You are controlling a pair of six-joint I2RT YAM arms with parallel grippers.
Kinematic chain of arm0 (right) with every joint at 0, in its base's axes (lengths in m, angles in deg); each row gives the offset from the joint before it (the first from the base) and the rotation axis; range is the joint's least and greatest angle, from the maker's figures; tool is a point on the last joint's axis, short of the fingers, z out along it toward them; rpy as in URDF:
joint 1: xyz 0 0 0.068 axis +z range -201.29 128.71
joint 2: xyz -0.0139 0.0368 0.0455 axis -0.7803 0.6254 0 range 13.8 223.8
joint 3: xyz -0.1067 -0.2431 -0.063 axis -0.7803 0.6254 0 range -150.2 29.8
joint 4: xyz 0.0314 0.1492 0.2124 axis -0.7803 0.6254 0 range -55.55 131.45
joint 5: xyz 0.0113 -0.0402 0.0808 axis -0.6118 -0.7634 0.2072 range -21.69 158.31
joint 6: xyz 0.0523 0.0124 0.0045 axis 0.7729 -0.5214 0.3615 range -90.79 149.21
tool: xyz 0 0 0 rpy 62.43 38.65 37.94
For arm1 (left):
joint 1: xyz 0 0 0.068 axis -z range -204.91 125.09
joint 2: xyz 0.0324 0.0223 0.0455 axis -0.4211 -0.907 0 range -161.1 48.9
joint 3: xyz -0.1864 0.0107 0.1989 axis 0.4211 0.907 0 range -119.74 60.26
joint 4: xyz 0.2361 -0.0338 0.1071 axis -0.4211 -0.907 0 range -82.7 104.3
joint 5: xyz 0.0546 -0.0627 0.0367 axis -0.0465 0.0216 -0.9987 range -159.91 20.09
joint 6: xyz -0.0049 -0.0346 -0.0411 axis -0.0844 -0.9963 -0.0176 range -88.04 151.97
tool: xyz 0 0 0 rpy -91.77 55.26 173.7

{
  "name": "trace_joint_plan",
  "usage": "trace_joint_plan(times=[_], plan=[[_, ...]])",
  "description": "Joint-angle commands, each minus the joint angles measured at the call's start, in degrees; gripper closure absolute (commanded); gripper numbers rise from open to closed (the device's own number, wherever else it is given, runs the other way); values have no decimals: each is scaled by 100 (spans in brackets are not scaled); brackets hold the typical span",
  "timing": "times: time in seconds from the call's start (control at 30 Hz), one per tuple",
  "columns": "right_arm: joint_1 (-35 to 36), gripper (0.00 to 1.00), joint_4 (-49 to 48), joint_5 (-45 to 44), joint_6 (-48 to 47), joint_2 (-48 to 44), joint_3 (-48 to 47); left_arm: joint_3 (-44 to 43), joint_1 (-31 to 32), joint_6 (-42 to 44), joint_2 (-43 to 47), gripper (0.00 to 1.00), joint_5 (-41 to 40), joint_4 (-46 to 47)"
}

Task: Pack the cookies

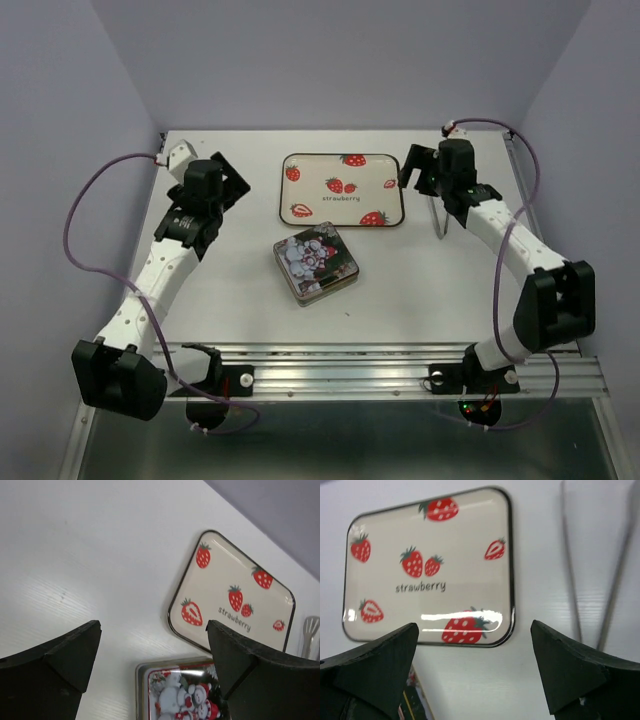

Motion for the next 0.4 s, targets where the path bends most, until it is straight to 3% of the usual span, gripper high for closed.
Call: trace_joint_plan(times=[0.0, 0.1, 0.37], plan=[[154, 0, -828, -2494, 109, -1072, 844, -261, -783, 61, 110, 1, -1011, -143], [154, 0, -1155, -3152, 248, -1793, 1801, -165, -1266, -45, 260, 1, -888, 33], [154, 0, -1576, -3788, 267, -2807, 2569, 151, -1470, 139, 638, 1, -983, 692]])
